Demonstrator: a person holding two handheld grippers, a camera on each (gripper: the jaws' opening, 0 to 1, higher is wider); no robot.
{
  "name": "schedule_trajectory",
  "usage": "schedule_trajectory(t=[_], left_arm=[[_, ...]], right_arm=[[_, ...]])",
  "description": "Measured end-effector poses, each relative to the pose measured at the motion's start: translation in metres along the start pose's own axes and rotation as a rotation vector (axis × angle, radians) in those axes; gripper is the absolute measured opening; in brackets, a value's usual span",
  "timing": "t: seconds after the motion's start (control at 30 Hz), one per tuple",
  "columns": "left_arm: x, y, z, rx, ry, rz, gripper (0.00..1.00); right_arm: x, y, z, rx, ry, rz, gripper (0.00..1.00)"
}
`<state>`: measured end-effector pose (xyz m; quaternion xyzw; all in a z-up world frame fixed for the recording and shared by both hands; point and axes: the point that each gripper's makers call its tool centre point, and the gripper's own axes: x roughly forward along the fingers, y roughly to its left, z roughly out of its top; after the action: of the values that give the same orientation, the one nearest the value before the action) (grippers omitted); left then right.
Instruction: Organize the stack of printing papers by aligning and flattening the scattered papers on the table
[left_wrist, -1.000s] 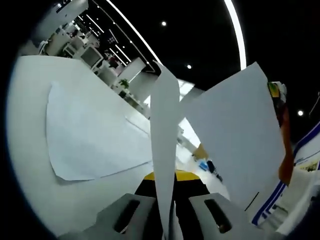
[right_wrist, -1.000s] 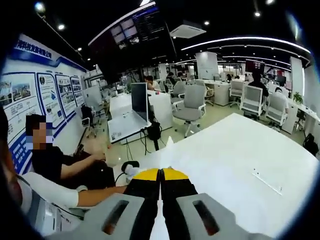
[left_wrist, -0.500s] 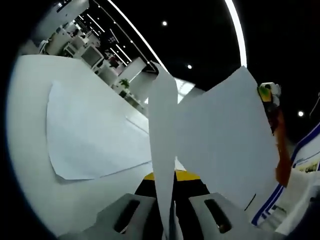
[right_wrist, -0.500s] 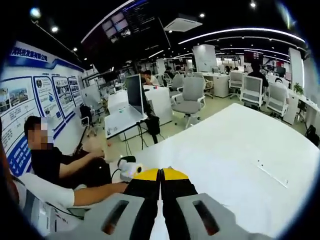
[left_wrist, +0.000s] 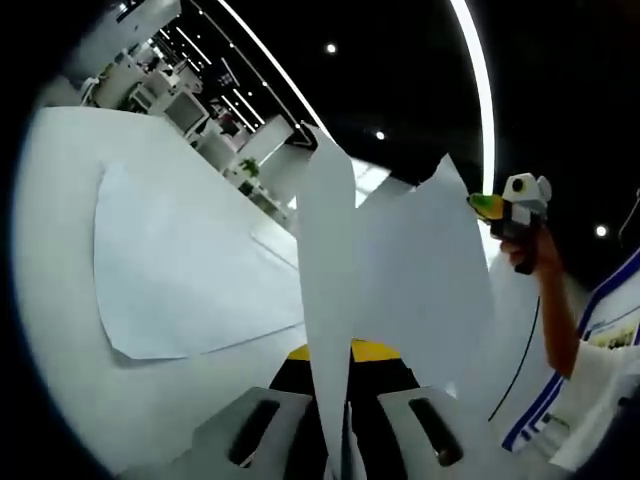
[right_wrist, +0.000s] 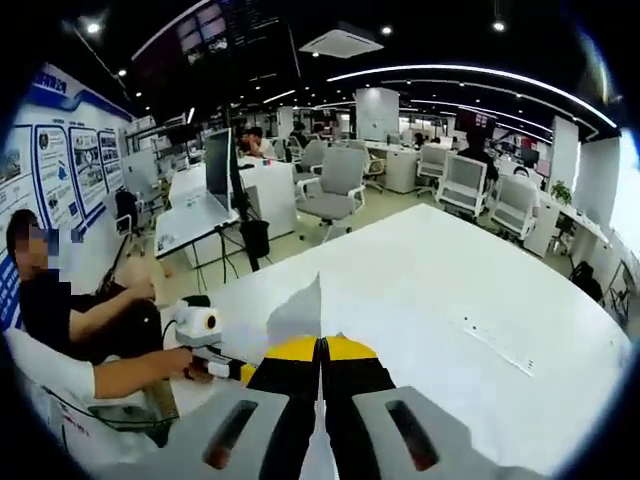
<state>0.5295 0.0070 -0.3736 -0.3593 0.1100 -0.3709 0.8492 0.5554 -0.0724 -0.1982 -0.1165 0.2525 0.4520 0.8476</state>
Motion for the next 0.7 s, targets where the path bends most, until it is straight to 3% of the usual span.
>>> schedule_trajectory(t=[0.17,0.7], left_arm=[[0.0,-0.001,-0.001,-0.005,-0.002,-0.002,0.06],[-0.001,-0.002,0.006,-0.046,-0.027,-0.037,0.07]], right_arm=[[0.009,-0.011,-0.013,-0.014,0.011,-0.053,0.0],[0.018,-0.08,-0.025,0.201,-0.033,-0.16,0.0]])
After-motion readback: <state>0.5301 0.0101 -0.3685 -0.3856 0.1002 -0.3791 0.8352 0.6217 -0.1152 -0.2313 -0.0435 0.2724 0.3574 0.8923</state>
